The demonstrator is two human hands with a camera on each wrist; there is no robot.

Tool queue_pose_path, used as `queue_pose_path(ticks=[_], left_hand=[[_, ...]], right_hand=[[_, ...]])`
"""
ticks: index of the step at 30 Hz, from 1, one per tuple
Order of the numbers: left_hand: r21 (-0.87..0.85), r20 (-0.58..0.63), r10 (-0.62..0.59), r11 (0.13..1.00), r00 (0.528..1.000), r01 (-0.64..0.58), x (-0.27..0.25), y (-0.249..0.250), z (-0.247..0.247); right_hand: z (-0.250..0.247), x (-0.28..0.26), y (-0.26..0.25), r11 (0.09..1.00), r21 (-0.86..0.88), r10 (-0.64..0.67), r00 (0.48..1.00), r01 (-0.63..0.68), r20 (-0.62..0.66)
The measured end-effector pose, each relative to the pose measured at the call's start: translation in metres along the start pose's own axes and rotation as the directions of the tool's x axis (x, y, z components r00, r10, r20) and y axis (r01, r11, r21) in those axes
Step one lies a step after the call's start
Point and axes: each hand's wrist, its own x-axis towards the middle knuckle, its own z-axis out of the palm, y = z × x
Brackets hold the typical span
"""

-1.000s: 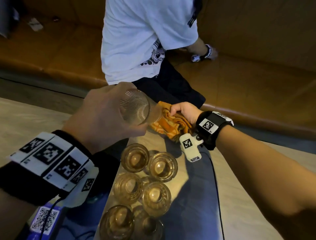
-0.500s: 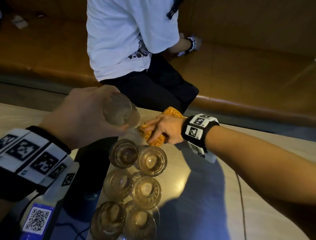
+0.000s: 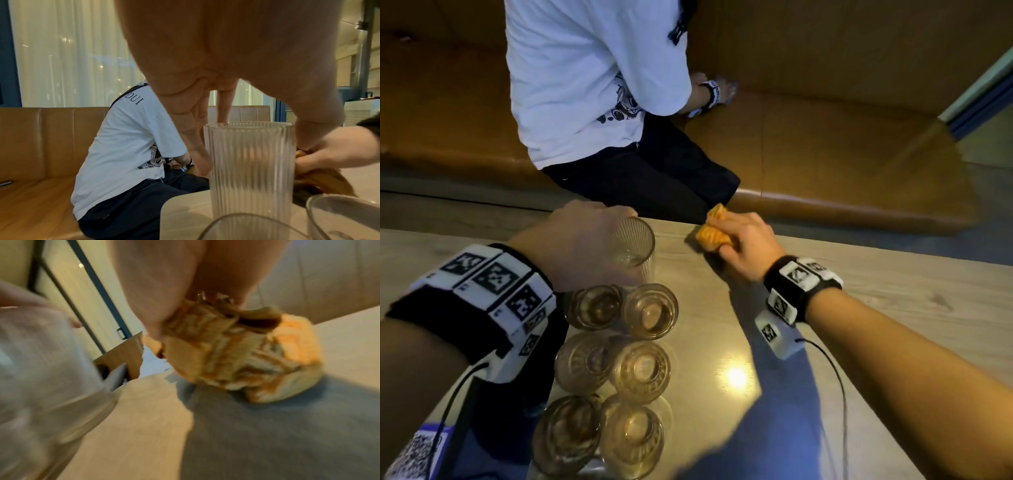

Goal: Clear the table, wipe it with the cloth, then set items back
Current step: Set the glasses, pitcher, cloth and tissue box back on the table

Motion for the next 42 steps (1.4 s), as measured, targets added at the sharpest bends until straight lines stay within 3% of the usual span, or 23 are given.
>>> queue_pose_path(ticks=[1,3,8,13,18,23,28,32,35,42], left_hand=[[0.01,0.004,0.006,1.0,1.0,-0.006,0.001,0.001,0.001],[0.022,0.02,0.013,1.0,1.0,-0.013,0.002,0.0,0.004],[-0.018,-0.014,0.055,0.998,0.998,-0.055,-0.011,-0.003,0.015],[-0.002,-0.069,0.094,0.996,0.993,-0.094,-0.043,-0.002,0.002],[0.066,-0.172,0.239,0.971,0.956,-0.231,-0.112,0.003,-0.023],[0.075,-0.083,0.41,0.912,0.908,-0.404,-0.194,0.008,-0.03],[0.043,-0.03,0.537,0.843,0.843,-0.536,-0.266,0.013,0.0],[0.112,0.064,0.551,0.824,0.832,-0.555,-0.296,0.011,0.028],[0.229,0.104,0.517,0.819,0.849,-0.527,-0.306,0.01,0.043],[0.217,-0.004,0.517,0.836,0.856,-0.504,-0.309,0.011,0.062]], right_hand=[[-0.001,0.009,0.0,0.995,-0.053,0.088,0.996,-0.086,0.034],[0.007,0.014,-0.002,0.979,-0.16,0.16,0.969,-0.13,0.188],[0.02,-0.022,-0.014,0.982,-0.187,0.041,0.968,0.006,0.246],[0.032,-0.072,-0.035,0.984,-0.176,0.044,0.955,0.008,0.293],[0.044,-0.123,-0.058,0.986,-0.158,-0.005,0.952,0.056,0.307],[0.059,-0.191,-0.092,0.988,-0.149,0.007,0.939,0.047,0.343],[0.096,-0.266,-0.122,0.992,-0.12,0.003,0.939,0.04,0.344],[0.12,-0.33,-0.151,0.999,-0.041,-0.021,0.962,0.033,0.274],[0.139,-0.376,-0.172,0.998,0.0,-0.057,0.976,0.058,0.21],[0.148,-0.455,-0.229,0.997,0.021,-0.074,0.948,0.071,0.309]])
